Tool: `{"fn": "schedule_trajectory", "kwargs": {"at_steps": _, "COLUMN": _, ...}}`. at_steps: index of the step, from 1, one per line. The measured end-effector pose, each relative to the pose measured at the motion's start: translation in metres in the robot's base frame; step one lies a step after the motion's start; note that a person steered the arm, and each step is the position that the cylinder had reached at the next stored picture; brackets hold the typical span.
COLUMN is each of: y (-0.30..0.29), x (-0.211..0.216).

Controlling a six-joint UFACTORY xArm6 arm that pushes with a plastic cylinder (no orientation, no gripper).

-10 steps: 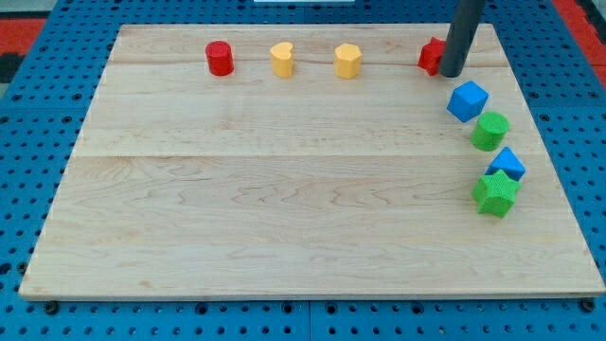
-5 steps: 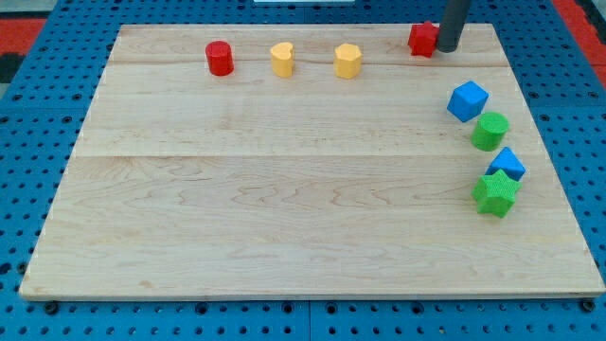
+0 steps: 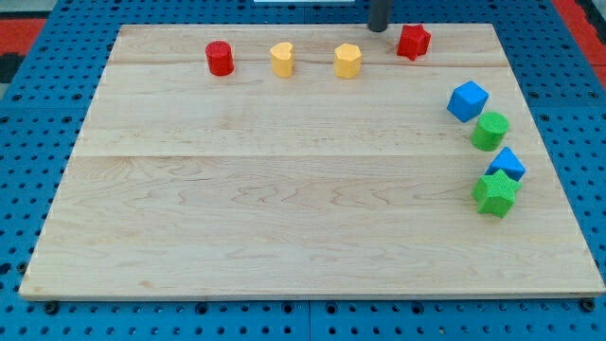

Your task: Move red star above the blue cube

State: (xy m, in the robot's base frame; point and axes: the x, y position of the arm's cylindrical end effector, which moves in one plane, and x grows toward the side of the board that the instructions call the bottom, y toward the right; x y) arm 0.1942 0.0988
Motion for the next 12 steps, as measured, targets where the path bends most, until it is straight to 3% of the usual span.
{"fn": "schedule_trajectory", "kwargs": {"at_steps": 2, "y": 0.067, "x": 0.016}}
{"fn": "schedule_trajectory", "kwargs": {"at_steps": 4, "y": 0.042, "x": 0.002}}
{"fn": "schedule_trajectory", "kwargs": {"at_steps": 6, "y": 0.042, "x": 0.030}}
{"fn": "schedule_trajectory", "kwargs": {"at_steps": 8, "y": 0.067, "x": 0.068}}
{"fn": "schedule_trajectory", "kwargs": {"at_steps": 10, "y": 0.109, "x": 0.077}}
{"fn": "schedule_trajectory", "kwargs": {"at_steps": 11, "y": 0.113, "x": 0.050}}
{"fn": "schedule_trajectory", "kwargs": {"at_steps": 12, "y": 0.084, "x": 0.058}}
